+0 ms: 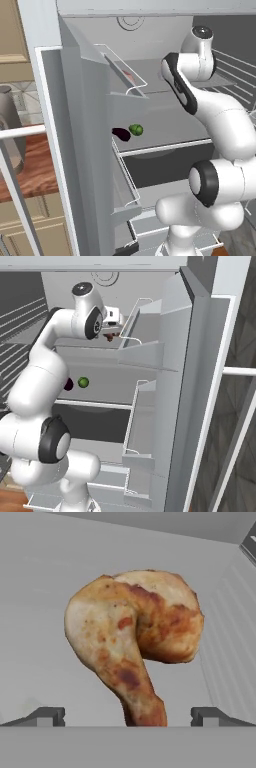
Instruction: Gather the avocado and eggplant from the fridge and place them on a tray on the dining counter. Then gather the steak and chicken drumstick from the fridge and place them on the other tray.
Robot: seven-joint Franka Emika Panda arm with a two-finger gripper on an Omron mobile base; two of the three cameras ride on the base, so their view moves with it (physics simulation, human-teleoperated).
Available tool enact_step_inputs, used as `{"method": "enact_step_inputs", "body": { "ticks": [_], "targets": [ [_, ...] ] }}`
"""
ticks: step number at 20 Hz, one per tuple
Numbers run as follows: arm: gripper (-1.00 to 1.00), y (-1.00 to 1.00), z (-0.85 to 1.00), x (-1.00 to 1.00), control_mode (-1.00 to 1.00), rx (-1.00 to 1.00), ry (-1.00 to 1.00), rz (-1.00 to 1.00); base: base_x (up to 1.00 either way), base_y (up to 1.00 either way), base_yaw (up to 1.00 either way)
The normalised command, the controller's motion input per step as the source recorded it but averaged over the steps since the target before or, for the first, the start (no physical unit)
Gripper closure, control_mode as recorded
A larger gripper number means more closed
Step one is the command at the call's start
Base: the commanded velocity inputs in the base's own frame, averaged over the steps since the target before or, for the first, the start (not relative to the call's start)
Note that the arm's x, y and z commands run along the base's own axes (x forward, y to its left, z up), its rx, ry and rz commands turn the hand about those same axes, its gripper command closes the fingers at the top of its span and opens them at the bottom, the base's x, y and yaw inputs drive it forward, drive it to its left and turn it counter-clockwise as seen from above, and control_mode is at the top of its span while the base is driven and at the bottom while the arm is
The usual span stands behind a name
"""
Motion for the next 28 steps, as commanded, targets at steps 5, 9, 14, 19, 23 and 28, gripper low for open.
{"method": "enact_step_inputs", "body": {
  "ticks": [5, 9, 14, 19, 23, 28],
  "targets": [
    [-1.00, 0.00, -0.11, 0.19, -1.00, 0.00, 0.00, 0.00, 0.00, 0.00, 0.00],
    [-1.00, -0.02, -0.11, 0.16, -1.00, 0.00, 0.00, 0.00, 0.00, 0.00, 0.00],
    [-1.00, -0.05, -0.09, 0.06, -1.00, 0.00, 0.00, 0.00, 0.00, 0.00, 0.00],
    [-1.00, -0.03, -0.11, 0.00, -1.00, 0.00, 0.01, 0.00, 0.00, 0.00, 0.00],
    [-1.00, 0.00, -0.15, 0.07, -1.00, 0.00, 0.02, 0.00, 0.00, 0.00, 0.00],
    [1.00, 0.00, -0.19, 0.08, -1.00, -0.01, 0.04, 0.00, 0.00, 0.00, 0.00]
  ]
}}
